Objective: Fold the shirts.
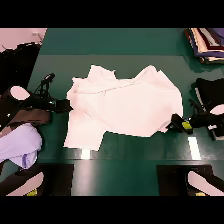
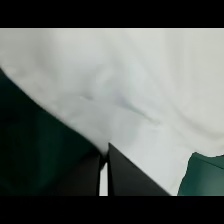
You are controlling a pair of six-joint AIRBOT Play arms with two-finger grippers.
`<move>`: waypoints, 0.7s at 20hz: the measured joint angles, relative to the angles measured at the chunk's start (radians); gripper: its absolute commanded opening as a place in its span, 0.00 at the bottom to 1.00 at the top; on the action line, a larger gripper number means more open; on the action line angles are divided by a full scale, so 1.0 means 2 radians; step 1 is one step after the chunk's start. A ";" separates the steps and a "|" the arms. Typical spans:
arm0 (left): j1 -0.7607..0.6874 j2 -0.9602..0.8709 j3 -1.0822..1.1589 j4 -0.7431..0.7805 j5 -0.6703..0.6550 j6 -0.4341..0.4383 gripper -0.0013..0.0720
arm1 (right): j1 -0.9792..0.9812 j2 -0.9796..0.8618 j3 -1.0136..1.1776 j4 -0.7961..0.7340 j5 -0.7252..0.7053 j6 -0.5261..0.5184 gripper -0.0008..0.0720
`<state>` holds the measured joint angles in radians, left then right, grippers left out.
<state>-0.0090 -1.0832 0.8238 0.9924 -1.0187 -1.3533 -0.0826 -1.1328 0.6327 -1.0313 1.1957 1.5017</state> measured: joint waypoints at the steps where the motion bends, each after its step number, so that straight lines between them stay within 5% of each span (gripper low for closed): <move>1: 0.001 0.009 0.007 0.002 -0.002 -0.001 0.06 | 0.004 0.009 0.013 -0.008 0.004 0.000 0.04; 6: 0.001 0.084 0.126 0.033 -0.027 -0.014 0.06 | 0.008 0.091 0.146 -0.029 0.015 0.000 0.04; 14: 0.002 0.158 0.480 0.060 -0.048 -0.039 0.06 | 0.008 0.170 0.465 -0.074 -0.001 -0.006 0.03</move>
<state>-0.0055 -0.7673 1.7832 1.1118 -1.1141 -1.4322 -0.0669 -0.7933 1.5623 -1.1797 1.1938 1.4899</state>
